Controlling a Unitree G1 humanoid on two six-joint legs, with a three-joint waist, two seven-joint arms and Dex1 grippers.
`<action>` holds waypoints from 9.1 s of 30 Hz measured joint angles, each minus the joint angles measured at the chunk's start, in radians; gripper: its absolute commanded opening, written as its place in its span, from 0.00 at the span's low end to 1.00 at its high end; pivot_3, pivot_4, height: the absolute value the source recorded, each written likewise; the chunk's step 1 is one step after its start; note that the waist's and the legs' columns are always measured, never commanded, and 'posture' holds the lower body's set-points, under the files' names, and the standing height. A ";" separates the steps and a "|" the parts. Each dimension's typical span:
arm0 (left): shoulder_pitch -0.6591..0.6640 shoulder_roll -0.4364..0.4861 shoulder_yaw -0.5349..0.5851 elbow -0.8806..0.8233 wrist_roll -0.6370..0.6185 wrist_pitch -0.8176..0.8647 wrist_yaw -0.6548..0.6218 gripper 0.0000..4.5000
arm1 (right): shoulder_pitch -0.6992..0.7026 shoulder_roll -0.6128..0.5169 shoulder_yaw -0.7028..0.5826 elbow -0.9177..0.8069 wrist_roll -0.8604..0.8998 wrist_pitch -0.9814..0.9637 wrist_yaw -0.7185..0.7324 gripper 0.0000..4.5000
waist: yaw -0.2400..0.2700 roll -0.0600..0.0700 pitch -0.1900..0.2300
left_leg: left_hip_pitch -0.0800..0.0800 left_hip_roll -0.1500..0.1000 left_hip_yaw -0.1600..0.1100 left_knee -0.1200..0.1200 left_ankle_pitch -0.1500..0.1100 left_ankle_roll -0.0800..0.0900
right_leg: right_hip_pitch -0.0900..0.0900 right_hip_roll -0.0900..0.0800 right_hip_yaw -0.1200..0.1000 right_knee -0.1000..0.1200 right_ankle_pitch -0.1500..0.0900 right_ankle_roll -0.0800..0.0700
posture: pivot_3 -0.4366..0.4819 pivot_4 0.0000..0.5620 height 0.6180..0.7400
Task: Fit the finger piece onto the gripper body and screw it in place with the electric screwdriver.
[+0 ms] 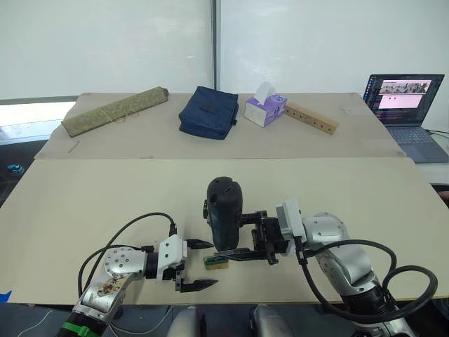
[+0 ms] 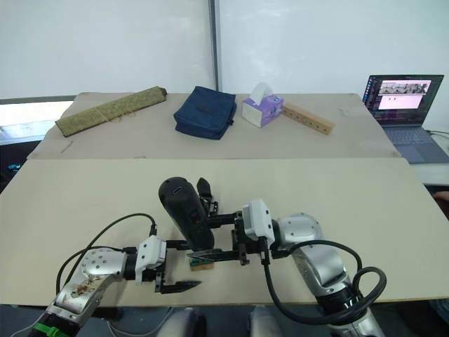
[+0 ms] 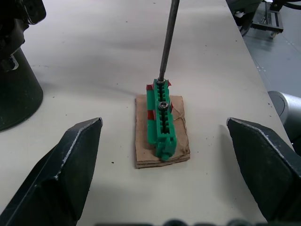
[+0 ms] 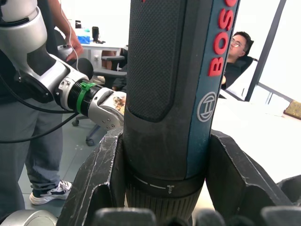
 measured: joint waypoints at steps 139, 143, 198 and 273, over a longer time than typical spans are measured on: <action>-0.232 -0.060 0.235 0.119 -0.162 0.125 -0.043 1.00 | -0.469 0.154 -0.122 0.350 0.082 0.203 -0.033 0.43 | -0.004 0.000 0.000 | -0.003 0.001 -0.001 0.000 0.000 0.000 | -0.004 -0.001 -0.001 0.001 0.000 -0.001 | 0.48 0.27 1.00; -0.226 -0.060 0.234 0.119 -0.162 0.125 -0.042 1.00 | -0.466 0.152 -0.119 0.350 0.080 0.203 -0.033 0.43 | -0.004 0.000 0.000 | -0.003 0.001 -0.001 0.000 0.000 0.000 | -0.004 -0.001 -0.001 0.001 0.000 -0.001 | 0.48 0.27 1.00; -0.212 -0.066 0.214 0.119 -0.160 0.124 -0.050 1.00 | -0.451 0.120 -0.118 0.346 0.076 0.207 -0.032 0.43 | -0.004 0.000 0.000 | -0.003 0.001 -0.001 -0.001 0.000 0.000 | -0.004 -0.001 -0.001 0.001 0.000 -0.001 | 0.48 0.27 1.00; -0.412 -0.203 0.081 0.510 0.054 -0.064 -0.044 0.51 | -0.407 0.155 -0.077 0.318 0.014 0.163 -0.073 0.43 | -0.003 0.000 -0.001 | 0.000 -0.001 -0.001 -0.001 0.000 0.000 | -0.001 -0.001 -0.001 0.001 0.000 -0.001 | 0.48 0.27 1.00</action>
